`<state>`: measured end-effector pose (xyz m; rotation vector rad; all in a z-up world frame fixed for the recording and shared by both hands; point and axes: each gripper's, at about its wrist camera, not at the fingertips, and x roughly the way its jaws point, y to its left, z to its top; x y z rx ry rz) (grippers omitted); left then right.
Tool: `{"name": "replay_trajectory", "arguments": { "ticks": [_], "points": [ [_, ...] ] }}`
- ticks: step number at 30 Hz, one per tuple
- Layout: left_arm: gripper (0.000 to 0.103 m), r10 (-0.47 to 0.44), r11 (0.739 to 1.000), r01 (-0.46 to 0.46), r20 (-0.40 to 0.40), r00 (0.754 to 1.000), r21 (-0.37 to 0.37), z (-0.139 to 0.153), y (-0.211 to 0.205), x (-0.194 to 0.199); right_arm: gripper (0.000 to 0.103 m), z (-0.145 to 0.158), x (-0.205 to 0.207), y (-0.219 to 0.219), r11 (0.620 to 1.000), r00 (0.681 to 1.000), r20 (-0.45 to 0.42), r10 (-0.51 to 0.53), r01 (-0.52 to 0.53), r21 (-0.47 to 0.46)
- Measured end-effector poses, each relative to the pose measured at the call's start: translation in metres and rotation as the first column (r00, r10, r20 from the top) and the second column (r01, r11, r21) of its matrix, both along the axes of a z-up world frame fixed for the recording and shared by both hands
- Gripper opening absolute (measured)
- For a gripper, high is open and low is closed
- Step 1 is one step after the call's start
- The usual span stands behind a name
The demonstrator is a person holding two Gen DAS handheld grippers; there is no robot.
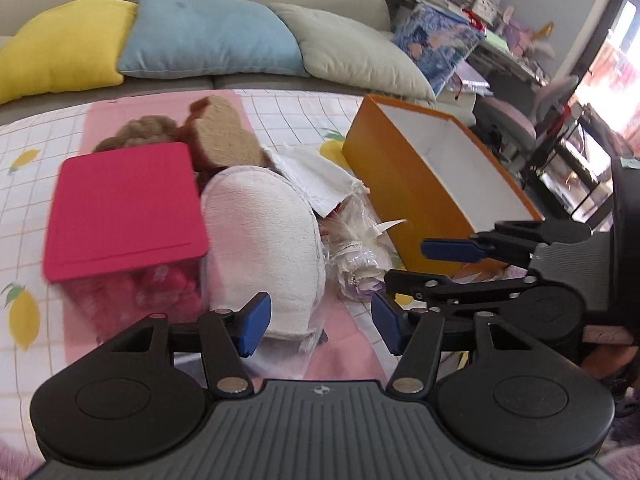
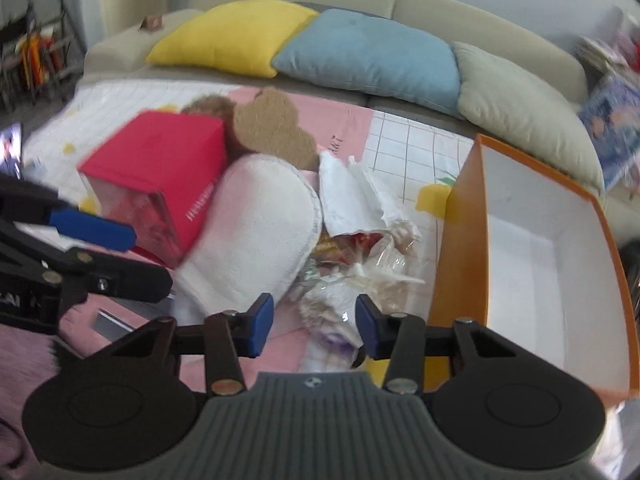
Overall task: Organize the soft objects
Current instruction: 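Reach the right gripper to the white tissue while the left gripper reaches the white terry mitt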
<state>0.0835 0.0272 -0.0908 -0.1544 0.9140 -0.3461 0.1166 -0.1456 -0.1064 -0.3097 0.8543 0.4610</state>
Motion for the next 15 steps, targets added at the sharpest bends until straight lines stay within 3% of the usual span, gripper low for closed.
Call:
{"name": "replay_trajectory", "arguments": {
  "ticks": [7, 12, 15],
  "points": [
    [0.072, -0.039, 0.996, 0.038, 0.002, 0.999, 0.084, -0.01, -0.026, 0.025, 0.041, -0.015, 0.022, -0.005, 0.999, 0.999, 0.034, 0.025, -0.024, -0.037],
    [0.086, 0.027, 0.991, -0.027, -0.003, 1.0, 0.131, -0.012, -0.037, 0.049, 0.039, -0.013, 0.032, -0.015, 0.999, 0.997, 0.078, 0.025, -0.022, -0.038],
    [0.087, 0.07, 0.98, -0.062, -0.033, 0.997, 0.188, -0.015, -0.046, 0.067, 0.039, -0.01, 0.036, -0.022, 0.999, 0.993, 0.113, 0.034, -0.03, -0.038]
  ]
}}
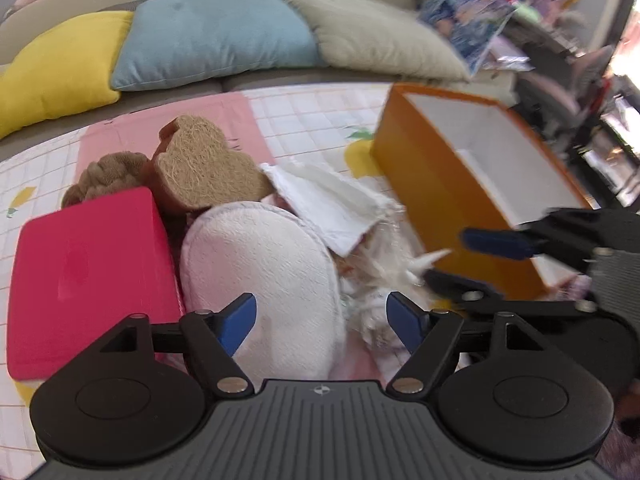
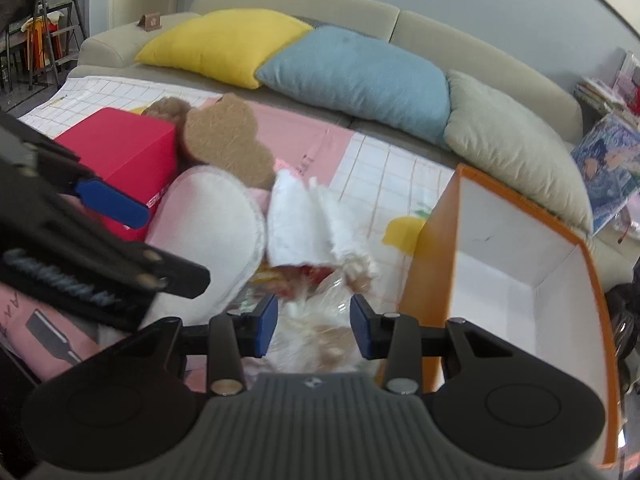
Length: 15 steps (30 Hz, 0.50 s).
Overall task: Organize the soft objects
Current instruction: 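Reach the right gripper to the white tissue while the left gripper reaches the white terry mitt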
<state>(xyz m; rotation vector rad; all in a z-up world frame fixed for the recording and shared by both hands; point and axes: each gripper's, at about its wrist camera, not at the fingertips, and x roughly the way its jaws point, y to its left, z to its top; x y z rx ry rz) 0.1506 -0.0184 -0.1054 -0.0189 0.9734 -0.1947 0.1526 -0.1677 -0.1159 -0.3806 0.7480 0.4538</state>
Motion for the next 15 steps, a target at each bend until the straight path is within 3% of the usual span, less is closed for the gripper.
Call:
{"name": "replay_trajectory", "arguments": {
  "ticks": [4, 8, 15],
  "points": [
    [0.087, 0.038, 0.995, -0.035, -0.037, 0.999, 0.09, -0.006, -0.015, 0.023, 0.039, 0.003, 0.008, -0.01, 1.0, 0.999, 0.05, -0.005, 0.006, -0.021],
    [0.088, 0.023, 0.981, -0.009, -0.072, 0.997, 0.195, -0.019, -0.03, 0.035, 0.039, 0.005, 0.022, -0.023, 1.0, 0.997, 0.069, 0.018, -0.019, 0.01],
    [0.089, 0.024, 0.938, 0.016, -0.109, 0.994, 0.347, -0.044, -0.046, 0.045, 0.04, -0.001, 0.052, -0.016, 0.994, 0.995, 0.03, 0.093, -0.095, 0.055]
  ]
}}
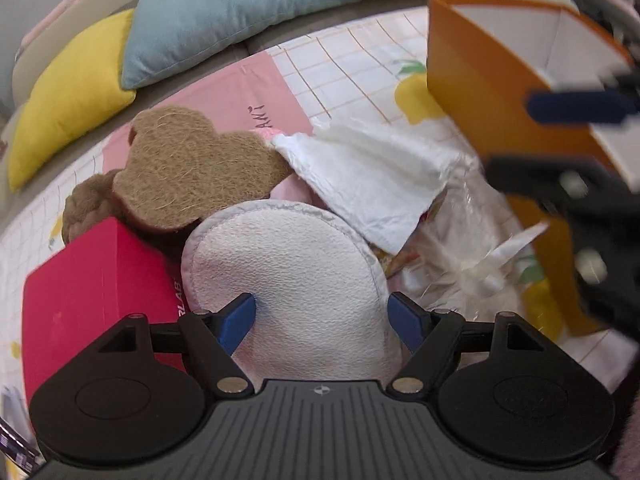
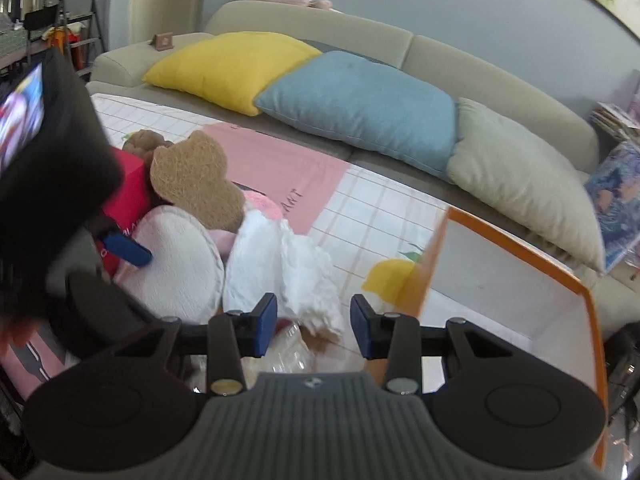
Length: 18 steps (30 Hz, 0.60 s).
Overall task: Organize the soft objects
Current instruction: 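Reach the right gripper to the white tissue while the left gripper reaches the white terry mitt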
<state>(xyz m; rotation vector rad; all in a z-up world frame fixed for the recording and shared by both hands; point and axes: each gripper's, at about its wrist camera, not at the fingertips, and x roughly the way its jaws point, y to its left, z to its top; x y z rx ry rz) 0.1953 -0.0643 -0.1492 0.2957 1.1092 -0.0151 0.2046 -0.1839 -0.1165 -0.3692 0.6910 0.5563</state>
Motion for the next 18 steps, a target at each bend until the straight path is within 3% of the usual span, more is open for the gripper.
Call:
{"name": "replay_trajectory", "arguments": {
  "ticks": [2, 5, 8, 10, 12, 14, 15, 17, 18],
  "points": [
    [0.085, -0.006, 1.0, 0.006, -0.001, 1.0, 0.014, -0.002, 0.003, -0.001, 0.043, -0.004, 0.012, 0.006, 1.0, 0.999, -0.034, 0.017, -0.016, 0.015],
    [0.069, 0.009, 0.999, -0.009, 0.004, 1.0, -0.043, 0.006, 0.016, -0.003, 0.056, -0.011, 0.032, 0.012, 0.998, 0.992, -0.125, 0.012, -0.005, 0.058],
    [0.049, 0.029, 0.994, -0.028, 0.011, 1.0, -0.102, 0.015, 0.028, -0.004, 0.067, -0.015, 0.05, 0.021, 0.996, 0.982, -0.187, -0.007, 0.024, 0.088],
    [0.034, 0.026, 0.995, -0.024, 0.012, 1.0, -0.099, 0.017, 0.032, -0.005, 0.072, -0.018, 0.063, 0.028, 0.996, 0.974, -0.228, -0.022, 0.042, 0.084],
    [0.031, 0.032, 0.993, -0.03, 0.012, 0.999, -0.118, 0.019, 0.035, -0.005, 0.073, -0.024, 0.077, 0.034, 0.995, 0.96, -0.278, -0.031, 0.055, 0.081],
    [0.032, 0.062, 0.985, -0.06, 0.004, 0.998, -0.165, 0.023, 0.037, -0.002, 0.074, -0.03, 0.087, 0.04, 0.995, 0.947, -0.32, -0.036, 0.062, 0.074],
    [0.04, 0.076, 0.98, -0.074, 0.003, 0.997, -0.182, 0.025, 0.038, -0.002, 0.073, -0.034, 0.092, 0.044, 0.996, 0.941, -0.336, -0.038, 0.063, 0.062],
    [0.063, 0.076, 0.977, -0.072, 0.014, 0.997, -0.202, 0.029, 0.035, -0.003, 0.071, -0.041, 0.099, 0.049, 0.997, 0.933, -0.354, -0.064, 0.077, 0.022],
    [0.09, 0.082, 0.978, -0.075, 0.027, 0.996, -0.195, 0.03, 0.033, -0.005, 0.069, -0.046, 0.103, 0.051, 0.997, 0.926, -0.37, -0.073, 0.081, 0.007]
  ]
}}
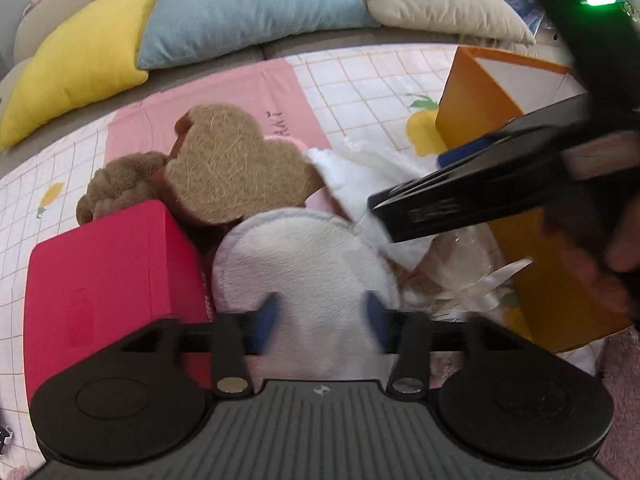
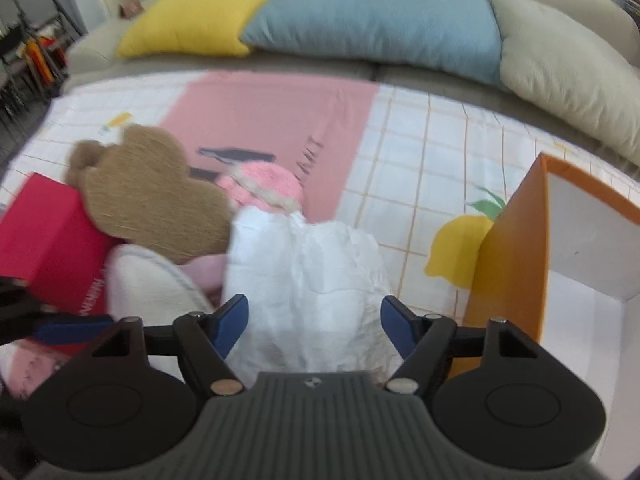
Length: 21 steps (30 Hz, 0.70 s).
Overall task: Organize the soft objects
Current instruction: 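Reach the right gripper to the white tissue while the left gripper reaches the white terry mitt, then close the right gripper on the tissue and lift while the left gripper grasps the mitt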
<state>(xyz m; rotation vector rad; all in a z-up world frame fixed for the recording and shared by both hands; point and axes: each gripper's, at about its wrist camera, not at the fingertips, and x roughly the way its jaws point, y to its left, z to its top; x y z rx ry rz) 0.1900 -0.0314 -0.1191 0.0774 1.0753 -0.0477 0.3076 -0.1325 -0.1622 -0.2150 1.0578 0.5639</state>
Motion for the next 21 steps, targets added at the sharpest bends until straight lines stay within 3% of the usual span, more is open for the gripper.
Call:
{"name": "replay_trajectory", "arguments": {
  "ticks": [2, 8, 10, 13, 17, 21],
  "points": [
    [0.093, 0.0, 1.0, -0.001, 0.018, 1.0, 0.024, -0.001, -0.006, -0.002, 0.048, -0.009, 0.007, -0.001, 1.0, 0.998, -0.059, -0.021, 0.022, 0.005],
    [0.094, -0.013, 0.992, 0.014, -0.013, 1.0, 0.127, -0.015, -0.029, 0.001, 0.011, -0.002, 0.006, -0.019, 0.994, 0.993, -0.093, -0.078, 0.084, 0.066],
    [0.094, -0.036, 0.984, 0.038, -0.02, 0.999, 0.172, -0.022, -0.04, 0.0, 0.01, 0.004, 0.001, -0.024, 0.993, 0.993, -0.087, -0.086, 0.092, 0.077],
    [0.096, -0.032, 0.98, 0.041, -0.046, 0.998, 0.192, -0.035, -0.047, 0.003, 0.008, 0.014, -0.009, -0.034, 0.986, 0.991, -0.077, -0.113, 0.121, 0.11],
    [0.095, -0.039, 0.979, 0.042, -0.019, 0.999, 0.201, -0.038, -0.044, 0.001, 0.008, 0.032, -0.021, -0.049, 0.971, 0.989, -0.048, -0.142, 0.149, 0.187],
    [0.066, -0.031, 0.987, 0.031, -0.004, 1.0, 0.158, -0.027, -0.03, 0.0, 0.008, 0.056, -0.033, -0.06, 0.958, 0.987, 0.022, -0.161, 0.151, 0.244]
  ]
}}
